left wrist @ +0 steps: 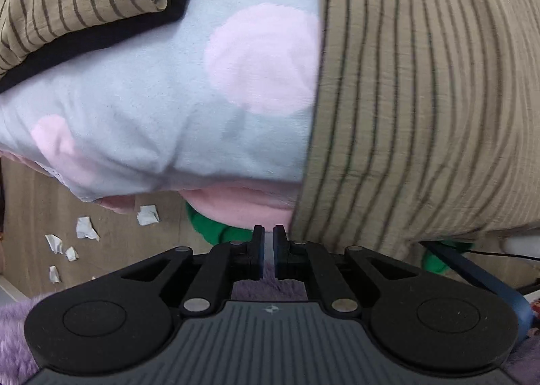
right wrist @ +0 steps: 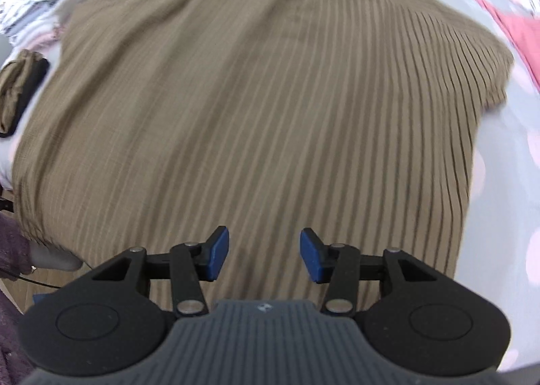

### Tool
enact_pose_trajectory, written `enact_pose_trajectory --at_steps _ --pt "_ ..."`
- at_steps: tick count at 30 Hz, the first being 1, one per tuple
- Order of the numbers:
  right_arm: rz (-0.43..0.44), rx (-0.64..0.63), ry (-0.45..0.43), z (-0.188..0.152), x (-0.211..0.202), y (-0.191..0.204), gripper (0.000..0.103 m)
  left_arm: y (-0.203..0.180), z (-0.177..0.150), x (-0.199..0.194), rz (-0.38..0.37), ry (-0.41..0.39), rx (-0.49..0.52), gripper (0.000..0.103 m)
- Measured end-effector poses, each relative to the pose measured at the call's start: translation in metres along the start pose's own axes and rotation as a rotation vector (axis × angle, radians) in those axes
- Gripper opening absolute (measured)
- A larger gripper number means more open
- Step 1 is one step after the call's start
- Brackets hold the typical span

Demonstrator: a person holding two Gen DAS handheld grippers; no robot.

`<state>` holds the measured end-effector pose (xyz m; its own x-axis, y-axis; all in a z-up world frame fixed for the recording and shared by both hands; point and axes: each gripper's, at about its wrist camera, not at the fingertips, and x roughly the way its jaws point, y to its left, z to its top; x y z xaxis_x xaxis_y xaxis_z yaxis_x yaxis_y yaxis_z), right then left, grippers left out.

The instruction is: Fold clothes

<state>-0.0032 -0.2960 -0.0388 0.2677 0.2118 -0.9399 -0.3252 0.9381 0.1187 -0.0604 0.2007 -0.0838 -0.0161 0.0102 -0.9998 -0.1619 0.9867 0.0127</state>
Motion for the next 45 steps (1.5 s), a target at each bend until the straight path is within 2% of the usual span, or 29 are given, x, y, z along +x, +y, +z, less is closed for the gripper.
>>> enact_pose_trajectory --at_steps 2,6,8,11,13,16,23,30,32,35,41,45 --pt "-0.001 0.028 0.038 -0.008 0.005 -0.008 0.050 0.000 -0.001 -0.013 -0.028 -0.030 -0.026 0.002" --pt "-0.031 0.080 0.160 -0.028 0.022 -0.028 0.047 0.001 -0.003 -0.048 -0.127 -0.148 -0.051 0.003" --pt "-0.010 0.113 0.193 -0.036 0.024 -0.036 0.047 -0.001 0.000 -0.062 -0.194 -0.195 -0.053 0.010" --pt "-0.006 0.134 0.202 -0.041 0.018 -0.039 0.047 -0.010 0.010 -0.080 -0.231 -0.242 -0.028 0.015" --pt "-0.007 0.146 0.185 -0.043 0.009 -0.039 0.047 -0.016 0.018 -0.092 -0.250 -0.271 -0.009 0.015" --pt "0.007 0.178 0.096 -0.041 -0.015 -0.045 0.048 -0.030 0.032 -0.103 -0.265 -0.321 0.041 0.016" --pt "-0.068 0.327 -0.007 -0.053 -0.056 -0.096 0.049 -0.091 0.070 -0.128 -0.262 -0.430 0.232 0.017" --pt "-0.154 0.381 -0.056 -0.068 -0.080 -0.138 0.049 -0.190 0.110 -0.150 -0.300 -0.475 0.398 0.017" --pt "-0.146 0.397 -0.063 -0.080 -0.083 -0.149 0.049 -0.224 0.120 -0.156 -0.332 -0.481 0.439 0.017" --pt "-0.109 0.424 -0.078 -0.091 -0.081 -0.162 0.049 -0.283 0.134 -0.161 -0.374 -0.485 0.507 0.017" --pt "-0.095 0.418 -0.099 -0.092 -0.068 -0.166 0.051 -0.410 0.153 -0.163 -0.406 -0.487 0.658 0.017" --pt "-0.154 0.374 -0.081 -0.087 -0.062 -0.171 0.052 -0.490 0.161 -0.151 -0.454 -0.476 0.752 0.017"
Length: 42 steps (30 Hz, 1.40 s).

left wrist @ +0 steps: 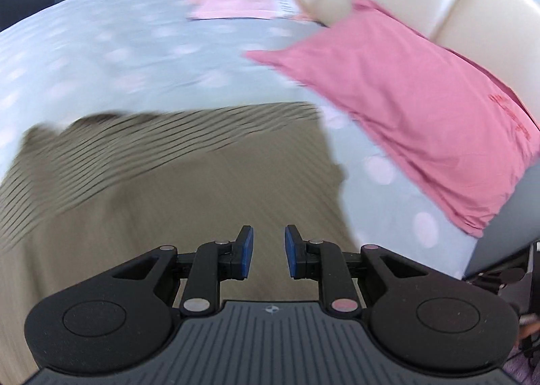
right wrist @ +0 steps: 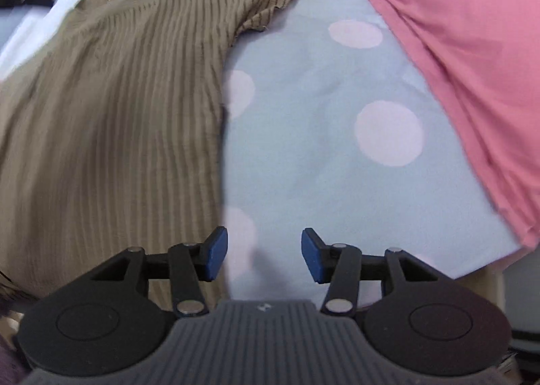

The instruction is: Fold clothes

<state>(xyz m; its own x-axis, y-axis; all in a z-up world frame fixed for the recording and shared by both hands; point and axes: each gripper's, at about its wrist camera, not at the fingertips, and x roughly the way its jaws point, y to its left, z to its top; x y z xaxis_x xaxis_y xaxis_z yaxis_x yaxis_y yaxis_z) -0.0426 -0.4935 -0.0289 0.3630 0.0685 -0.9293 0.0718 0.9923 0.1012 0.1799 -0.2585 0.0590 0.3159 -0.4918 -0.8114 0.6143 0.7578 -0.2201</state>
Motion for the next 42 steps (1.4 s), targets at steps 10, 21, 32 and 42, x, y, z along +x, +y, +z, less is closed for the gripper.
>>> enact_pose_trajectory --at_steps 10,21,32,42 --pt "-0.048 0.007 -0.050 0.010 0.000 -0.025 0.055 -0.062 0.087 0.150 -0.051 0.037 -0.005 0.021" --pt "0.019 0.005 -0.107 0.023 -0.008 -0.027 0.058 -0.079 0.123 0.258 0.141 0.130 0.014 0.045" --pt "0.044 0.025 -0.127 0.024 -0.010 -0.030 0.059 -0.068 0.109 0.282 0.165 0.125 0.030 0.027" --pt "0.138 0.048 -0.038 0.006 0.003 -0.039 0.059 -0.035 0.117 0.244 0.072 0.021 -0.101 0.001"
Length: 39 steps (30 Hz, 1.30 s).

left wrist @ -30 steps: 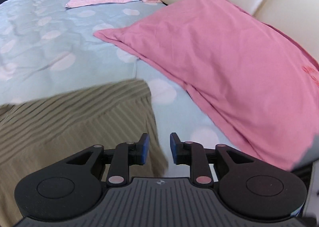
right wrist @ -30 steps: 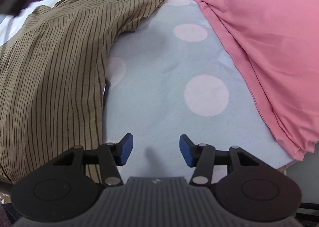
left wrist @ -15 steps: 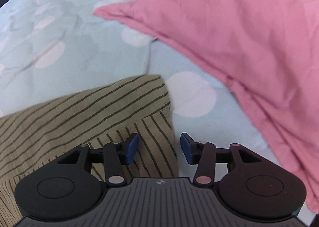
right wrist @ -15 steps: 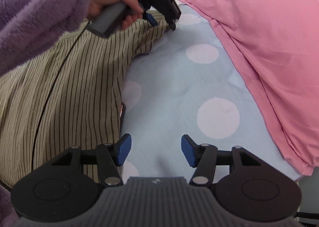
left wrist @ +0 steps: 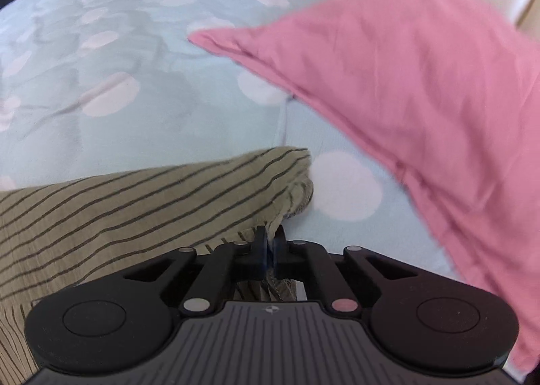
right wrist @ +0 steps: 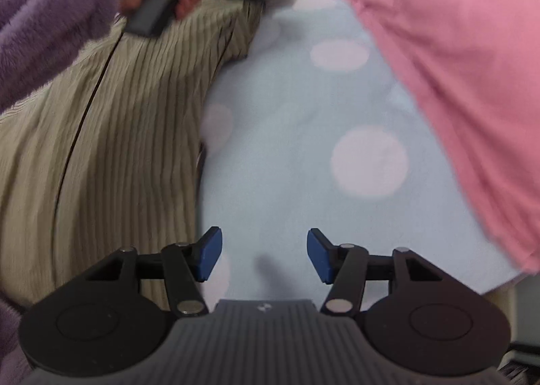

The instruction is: Fold clothes

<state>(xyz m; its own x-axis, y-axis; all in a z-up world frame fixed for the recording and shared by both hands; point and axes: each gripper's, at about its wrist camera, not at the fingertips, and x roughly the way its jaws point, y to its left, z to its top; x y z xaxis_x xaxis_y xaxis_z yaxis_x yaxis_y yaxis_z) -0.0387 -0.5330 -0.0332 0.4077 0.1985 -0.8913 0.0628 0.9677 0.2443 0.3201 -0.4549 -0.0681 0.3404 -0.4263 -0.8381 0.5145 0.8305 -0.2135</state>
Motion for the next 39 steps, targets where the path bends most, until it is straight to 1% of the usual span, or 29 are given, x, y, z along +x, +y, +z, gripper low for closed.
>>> enact_pose_trajectory --at_steps 2,4,5,7,9,10,11,12,13,16,18,21,24,26,30,34,39 --pt "0.099 0.015 0.024 -0.009 0.005 -0.003 0.059 0.004 0.003 -0.013 -0.023 -0.015 -0.018 0.001" --pt "0.183 0.021 0.074 -0.020 0.015 -0.003 0.059 0.008 0.006 -0.026 -0.042 -0.025 -0.031 0.001" --pt "0.202 0.010 0.106 -0.026 0.022 0.000 0.059 0.009 0.007 -0.032 -0.049 -0.027 -0.037 0.001" --pt "0.200 -0.015 0.162 -0.035 0.035 0.005 0.059 0.012 0.008 -0.043 -0.063 -0.041 -0.047 0.001" --pt "0.214 -0.032 0.166 -0.039 0.038 0.010 0.059 0.017 0.009 -0.054 -0.072 -0.050 -0.057 0.001" --pt "0.227 -0.034 0.165 -0.041 0.039 0.012 0.057 0.019 0.010 -0.060 -0.075 -0.054 -0.062 0.001" --pt "0.243 -0.026 0.173 -0.042 0.041 0.013 0.042 0.021 0.010 -0.066 -0.081 -0.059 -0.068 0.001" --pt "0.258 -0.019 0.181 -0.043 0.042 0.014 0.020 0.024 0.011 -0.072 -0.088 -0.063 -0.074 0.001" --pt "0.273 -0.012 0.189 -0.044 0.044 0.016 0.013 0.028 0.011 -0.078 -0.097 -0.067 -0.082 0.001" --pt "0.263 -0.004 0.185 -0.046 0.044 0.023 0.003 0.039 0.009 -0.096 -0.121 -0.082 -0.105 0.001" --pt "0.254 0.003 0.171 -0.046 0.038 0.025 0.002 0.048 0.008 -0.110 -0.138 -0.095 -0.121 0.001" --pt "0.264 -0.011 0.105 -0.046 0.013 0.037 0.002 0.063 0.007 -0.133 -0.171 -0.112 -0.137 0.001" --pt "0.268 -0.049 0.048 -0.044 -0.006 0.059 0.002 0.077 0.006 -0.156 -0.202 -0.131 -0.140 0.001" --pt "0.297 -0.051 0.021 -0.047 -0.013 0.076 0.002 0.088 0.005 -0.169 -0.222 -0.143 -0.150 0.001" --pt "0.303 -0.102 -0.012 -0.046 -0.024 0.112 0.002 0.110 -0.001 -0.195 -0.247 -0.170 -0.168 0.001" --pt "0.327 -0.156 -0.041 -0.047 -0.034 0.142 0.002 0.141 -0.011 -0.216 -0.250 -0.203 -0.207 0.001" --pt "0.375 -0.207 -0.033 -0.043 -0.031 0.165 0.002 0.186 -0.035 -0.239 -0.246 -0.263 -0.285 0.001"
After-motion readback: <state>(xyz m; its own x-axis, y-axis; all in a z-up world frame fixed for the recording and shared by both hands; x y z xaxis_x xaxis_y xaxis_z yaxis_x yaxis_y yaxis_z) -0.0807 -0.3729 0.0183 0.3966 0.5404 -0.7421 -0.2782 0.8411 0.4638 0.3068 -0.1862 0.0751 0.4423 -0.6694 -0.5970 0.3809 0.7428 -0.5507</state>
